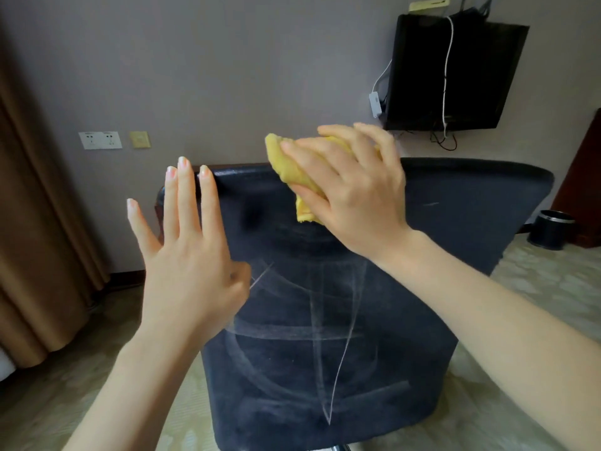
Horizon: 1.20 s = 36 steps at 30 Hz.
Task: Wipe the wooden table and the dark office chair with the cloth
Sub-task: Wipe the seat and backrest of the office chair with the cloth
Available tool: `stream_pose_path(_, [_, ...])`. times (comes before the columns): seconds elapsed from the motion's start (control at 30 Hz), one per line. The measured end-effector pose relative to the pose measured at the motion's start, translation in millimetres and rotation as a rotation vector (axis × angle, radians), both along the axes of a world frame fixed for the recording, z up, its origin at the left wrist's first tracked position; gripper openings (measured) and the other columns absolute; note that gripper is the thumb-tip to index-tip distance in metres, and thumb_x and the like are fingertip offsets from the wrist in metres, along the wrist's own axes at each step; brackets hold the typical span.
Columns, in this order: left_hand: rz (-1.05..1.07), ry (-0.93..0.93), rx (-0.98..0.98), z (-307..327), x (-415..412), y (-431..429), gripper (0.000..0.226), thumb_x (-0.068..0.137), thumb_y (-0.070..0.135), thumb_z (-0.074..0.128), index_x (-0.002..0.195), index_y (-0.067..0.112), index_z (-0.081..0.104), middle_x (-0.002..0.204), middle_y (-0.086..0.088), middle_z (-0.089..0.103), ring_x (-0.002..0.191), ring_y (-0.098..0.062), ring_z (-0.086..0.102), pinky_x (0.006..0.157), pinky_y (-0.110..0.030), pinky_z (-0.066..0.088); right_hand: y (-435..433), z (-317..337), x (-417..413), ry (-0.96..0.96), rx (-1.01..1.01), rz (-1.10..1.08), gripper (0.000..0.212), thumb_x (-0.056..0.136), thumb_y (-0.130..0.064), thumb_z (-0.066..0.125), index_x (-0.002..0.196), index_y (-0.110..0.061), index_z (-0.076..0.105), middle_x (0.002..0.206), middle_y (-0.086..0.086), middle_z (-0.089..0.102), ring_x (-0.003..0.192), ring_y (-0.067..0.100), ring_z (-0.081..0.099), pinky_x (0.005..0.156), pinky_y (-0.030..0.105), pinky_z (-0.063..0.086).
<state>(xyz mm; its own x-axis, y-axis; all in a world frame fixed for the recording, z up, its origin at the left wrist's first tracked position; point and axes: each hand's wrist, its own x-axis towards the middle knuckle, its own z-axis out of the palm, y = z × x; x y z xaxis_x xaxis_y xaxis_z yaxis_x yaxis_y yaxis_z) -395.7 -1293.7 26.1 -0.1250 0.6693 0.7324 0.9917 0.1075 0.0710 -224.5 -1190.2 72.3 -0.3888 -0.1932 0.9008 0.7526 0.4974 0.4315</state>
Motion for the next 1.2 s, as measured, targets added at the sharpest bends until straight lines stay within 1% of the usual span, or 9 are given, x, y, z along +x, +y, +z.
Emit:
stream_pose_path(0.17, [-0.041, -0.009, 0.056, 14, -3, -6, 0.088, 0.070, 0.008, 0.054, 0.149, 0.004, 0.016, 0.157, -0.016, 0.012, 0.146, -0.031, 0.006, 0.110, -0.062, -0.001, 10, -28, -23, -0.145, 0.149, -0.130, 0.037, 0.094, -0.029, 0.059, 0.131, -0.035, 0.057, 0.134, -0.013, 0.056, 0.128, 0.017, 0.048, 0.108, 0.043, 0.036])
stream_pose_path(0.33, [-0.197, 0.089, 0.030, 24, 18, -2, 0.089, 0.070, 0.006, 0.055, 0.150, 0.008, 0.017, 0.158, -0.010, 0.013, 0.146, -0.027, 0.006, 0.111, -0.060, 0.004, 24, -75, -8, -0.436, 0.115, -0.280, 0.058, 0.094, -0.015, 0.039, 0.148, -0.030, 0.026, 0.151, -0.016, 0.031, 0.139, 0.010, 0.026, 0.118, 0.040, 0.006])
stream_pose_path(0.4, [-0.206, 0.140, -0.005, 23, 27, 2, 0.091, 0.070, 0.006, 0.058, 0.151, 0.009, 0.015, 0.159, -0.010, 0.011, 0.147, -0.027, 0.005, 0.112, -0.059, 0.004, 27, -93, 9, -0.507, 0.072, -0.274, 0.059, 0.091, -0.015, 0.041, 0.147, -0.023, 0.024, 0.151, -0.015, 0.027, 0.139, 0.010, 0.025, 0.118, 0.039, 0.013])
stream_pose_path(0.5, [-0.175, 0.155, -0.030, 19, 34, 7, 0.094, 0.071, 0.008, 0.056, 0.151, 0.011, 0.008, 0.159, -0.009, 0.003, 0.147, -0.027, -0.002, 0.113, -0.057, 0.002, 33, -104, 38, -0.603, 0.036, -0.185, 0.067, 0.082, -0.011, 0.063, 0.144, -0.022, 0.040, 0.146, -0.010, 0.039, 0.134, 0.016, 0.043, 0.114, 0.039, 0.028])
stream_pose_path(0.6, [-0.148, 0.129, -0.011, 16, 33, 10, 0.096, 0.068, 0.004, 0.056, 0.151, 0.009, 0.008, 0.160, -0.006, 0.004, 0.147, -0.023, -0.002, 0.113, -0.056, 0.001, 38, -104, 75, -0.543, 0.048, -0.121, 0.053, 0.084, 0.000, 0.063, 0.132, -0.022, 0.056, 0.138, -0.007, 0.052, 0.128, 0.016, 0.050, 0.115, 0.039, 0.028])
stream_pose_path(0.7, [-0.139, 0.148, 0.015, 14, 30, 13, 0.096, 0.066, 0.001, 0.057, 0.151, 0.007, 0.013, 0.159, -0.007, 0.009, 0.147, -0.024, 0.003, 0.112, -0.058, 0.003, 44, -90, 117, -0.454, 0.118, -0.226, 0.056, 0.089, 0.002, 0.055, 0.138, -0.025, 0.049, 0.140, -0.006, 0.046, 0.129, 0.017, 0.043, 0.115, 0.042, 0.023])
stream_pose_path(0.87, [-0.167, 0.079, 0.066, 9, 34, 17, 0.099, 0.062, 0.001, 0.061, 0.150, 0.007, 0.016, 0.159, -0.006, 0.012, 0.147, -0.021, 0.004, 0.113, -0.055, 0.004, 44, -44, 150, -0.341, 0.206, -0.297, 0.063, 0.086, -0.009, 0.069, 0.141, -0.024, 0.041, 0.143, -0.003, 0.044, 0.135, 0.024, 0.035, 0.116, 0.046, 0.019])
stream_pose_path(1.07, [-0.291, -0.068, 0.159, 8, 36, 22, 0.096, 0.060, -0.005, 0.062, 0.148, 0.009, 0.026, 0.156, -0.004, 0.022, 0.146, -0.020, 0.008, 0.114, -0.049, -0.001, 18, -6, 110, -0.212, 0.091, -0.155, 0.037, 0.094, -0.010, 0.061, 0.130, -0.012, 0.056, 0.128, 0.006, 0.060, 0.119, 0.032, 0.056, 0.097, 0.051, 0.047])
stream_pose_path(1.2, [-0.294, -0.077, 0.177, 8, 34, 22, 0.091, 0.061, 0.001, 0.055, 0.148, 0.008, 0.027, 0.156, -0.005, 0.024, 0.146, -0.021, 0.010, 0.113, -0.050, -0.001, 8, 0, 64, -0.076, 0.057, -0.113, 0.028, 0.098, -0.019, 0.056, 0.124, -0.010, 0.063, 0.122, 0.001, 0.066, 0.113, 0.026, 0.062, 0.094, 0.050, 0.049])
